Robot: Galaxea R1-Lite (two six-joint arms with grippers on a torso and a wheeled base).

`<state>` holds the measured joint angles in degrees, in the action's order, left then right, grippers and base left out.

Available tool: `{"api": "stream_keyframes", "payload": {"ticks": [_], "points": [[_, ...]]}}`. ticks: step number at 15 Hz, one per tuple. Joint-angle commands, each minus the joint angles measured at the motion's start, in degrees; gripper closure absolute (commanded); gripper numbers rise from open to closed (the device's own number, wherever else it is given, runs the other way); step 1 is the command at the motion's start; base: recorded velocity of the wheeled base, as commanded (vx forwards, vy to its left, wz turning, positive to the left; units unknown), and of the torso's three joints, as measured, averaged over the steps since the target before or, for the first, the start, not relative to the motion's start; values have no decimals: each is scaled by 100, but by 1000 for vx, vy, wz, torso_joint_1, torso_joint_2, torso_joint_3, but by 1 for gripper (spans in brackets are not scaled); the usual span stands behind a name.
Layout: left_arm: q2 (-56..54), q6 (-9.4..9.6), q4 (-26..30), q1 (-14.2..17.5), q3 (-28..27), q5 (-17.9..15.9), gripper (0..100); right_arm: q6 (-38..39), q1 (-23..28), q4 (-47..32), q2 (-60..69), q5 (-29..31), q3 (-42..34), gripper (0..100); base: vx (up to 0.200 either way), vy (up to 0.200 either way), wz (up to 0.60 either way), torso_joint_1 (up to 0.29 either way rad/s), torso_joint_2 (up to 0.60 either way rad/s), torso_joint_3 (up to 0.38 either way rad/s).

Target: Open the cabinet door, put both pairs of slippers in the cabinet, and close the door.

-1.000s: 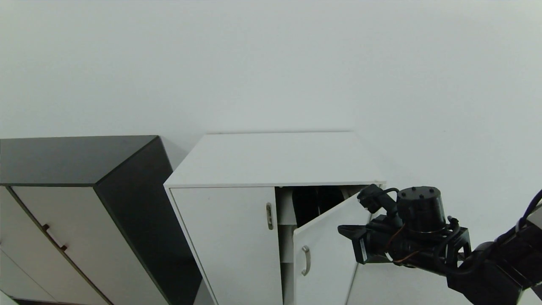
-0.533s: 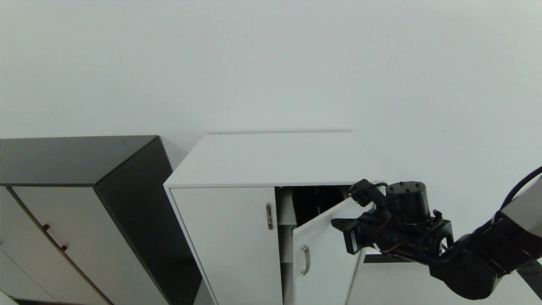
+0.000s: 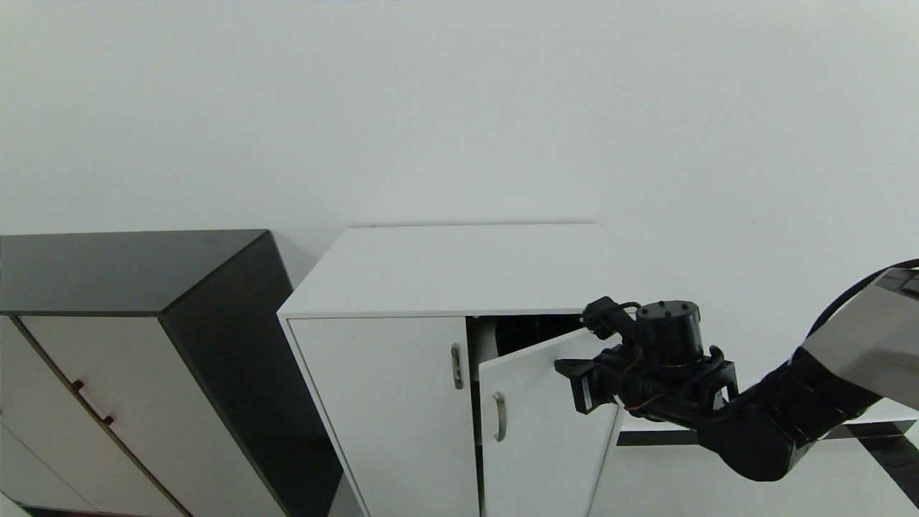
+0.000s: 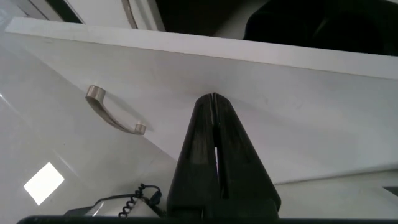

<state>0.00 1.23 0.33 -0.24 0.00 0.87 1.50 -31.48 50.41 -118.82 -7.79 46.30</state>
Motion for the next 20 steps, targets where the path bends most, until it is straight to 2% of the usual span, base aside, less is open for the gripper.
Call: {"api": "stream_keyframes", "payload": {"ticks": [1, 20], "points": [[0, 0, 2, -2, 0, 1, 100, 8, 27, 4, -229, 6, 169, 100, 0, 0, 0, 0, 0, 0], [0, 0, 2, -2, 0, 1, 100, 17, 326, -365, -871, 6, 1180, 100, 0, 0, 0, 0, 0, 0]]}}
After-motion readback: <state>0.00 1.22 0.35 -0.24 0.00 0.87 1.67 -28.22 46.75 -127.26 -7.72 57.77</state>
